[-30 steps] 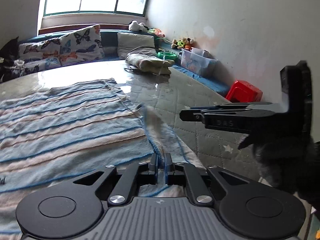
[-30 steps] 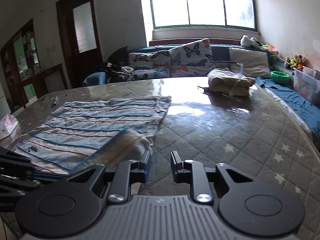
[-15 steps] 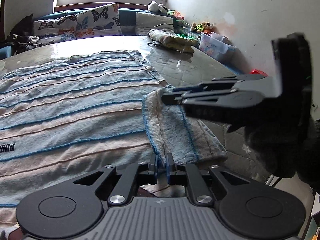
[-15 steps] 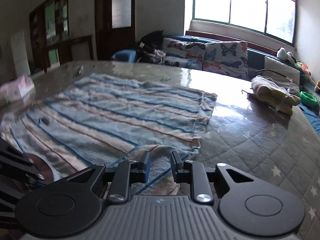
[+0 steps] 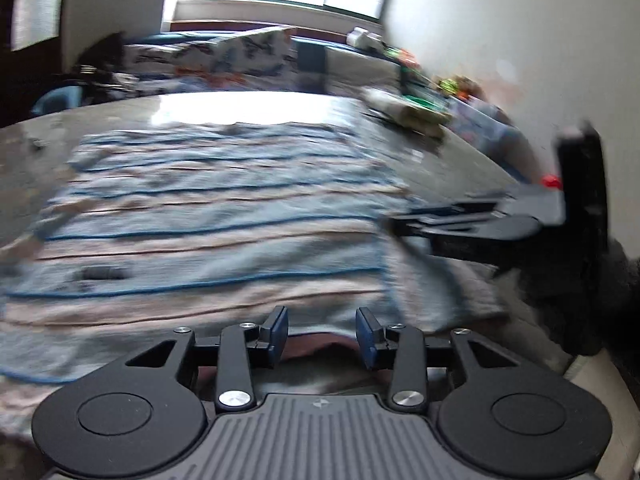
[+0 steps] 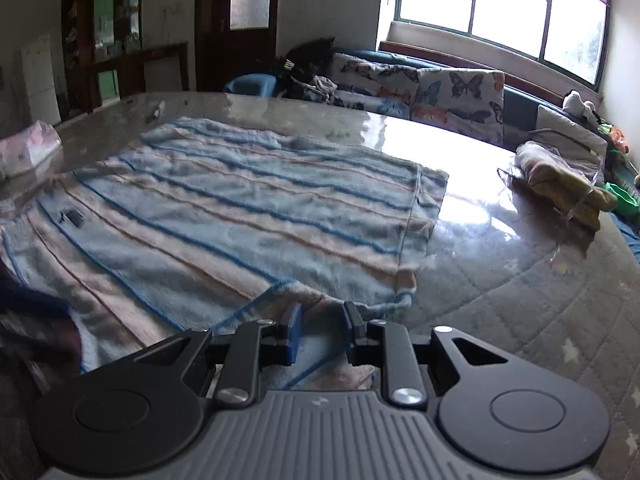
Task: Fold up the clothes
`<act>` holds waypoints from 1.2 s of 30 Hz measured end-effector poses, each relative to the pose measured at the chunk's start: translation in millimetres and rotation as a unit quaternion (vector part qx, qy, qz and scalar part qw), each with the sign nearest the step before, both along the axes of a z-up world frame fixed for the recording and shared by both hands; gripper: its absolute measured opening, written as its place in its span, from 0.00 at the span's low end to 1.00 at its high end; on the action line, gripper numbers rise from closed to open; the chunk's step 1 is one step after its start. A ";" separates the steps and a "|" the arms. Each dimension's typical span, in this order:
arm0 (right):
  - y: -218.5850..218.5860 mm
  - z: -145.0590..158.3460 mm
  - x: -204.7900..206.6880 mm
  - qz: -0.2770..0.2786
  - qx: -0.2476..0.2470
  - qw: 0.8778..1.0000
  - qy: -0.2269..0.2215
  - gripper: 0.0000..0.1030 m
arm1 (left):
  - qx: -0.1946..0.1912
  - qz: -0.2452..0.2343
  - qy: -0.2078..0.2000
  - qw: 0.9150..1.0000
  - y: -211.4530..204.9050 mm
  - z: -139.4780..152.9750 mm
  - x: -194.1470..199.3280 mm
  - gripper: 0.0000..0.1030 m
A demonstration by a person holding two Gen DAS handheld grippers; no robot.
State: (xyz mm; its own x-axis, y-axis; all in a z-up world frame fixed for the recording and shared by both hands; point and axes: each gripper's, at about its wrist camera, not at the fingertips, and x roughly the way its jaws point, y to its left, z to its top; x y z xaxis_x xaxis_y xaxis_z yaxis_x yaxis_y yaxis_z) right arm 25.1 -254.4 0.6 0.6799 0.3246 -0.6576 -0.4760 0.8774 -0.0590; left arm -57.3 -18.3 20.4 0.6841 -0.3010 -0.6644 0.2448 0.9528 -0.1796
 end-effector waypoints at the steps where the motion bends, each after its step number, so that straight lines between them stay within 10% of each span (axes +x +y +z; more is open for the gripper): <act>1: 0.7 0.6 -1.2 -0.001 -0.001 1.000 -0.002 0.21 | 0.004 0.019 -0.004 1.000 11.4 1.8 -1.8 0.40; 7: 3.4 12.9 -14.4 0.007 0.010 1.000 -0.012 0.22 | 0.044 0.145 -0.029 0.988 84.0 8.5 -7.5 0.42; 21: 18.9 24.3 -35.2 0.035 0.013 0.999 -0.025 0.27 | 0.072 0.391 -0.010 0.917 210.9 -10.2 -39.0 0.46; 30: 23.3 22.2 -39.0 0.039 0.011 0.999 -0.019 0.28 | 0.060 0.405 -0.003 0.912 223.5 -20.9 -31.5 0.44; 36: 25.3 22.8 -42.2 0.041 0.014 0.999 -0.019 0.28 | 0.016 0.389 -0.028 0.921 228.9 -18.1 -35.5 0.09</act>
